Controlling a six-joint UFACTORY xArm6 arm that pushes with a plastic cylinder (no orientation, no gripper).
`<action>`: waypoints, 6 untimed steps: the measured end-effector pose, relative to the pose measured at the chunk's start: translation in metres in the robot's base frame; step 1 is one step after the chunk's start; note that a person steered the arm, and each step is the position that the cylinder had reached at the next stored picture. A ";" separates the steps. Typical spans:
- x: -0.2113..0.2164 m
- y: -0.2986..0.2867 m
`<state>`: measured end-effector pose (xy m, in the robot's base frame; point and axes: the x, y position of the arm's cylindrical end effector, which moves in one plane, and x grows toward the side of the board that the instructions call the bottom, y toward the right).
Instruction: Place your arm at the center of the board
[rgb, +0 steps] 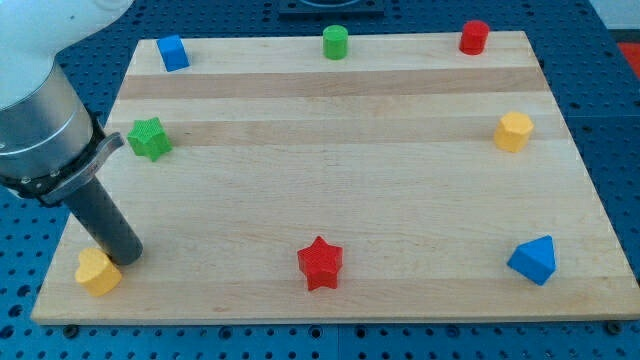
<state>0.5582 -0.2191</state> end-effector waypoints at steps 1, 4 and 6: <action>-0.026 0.015; -0.128 0.047; -0.181 0.245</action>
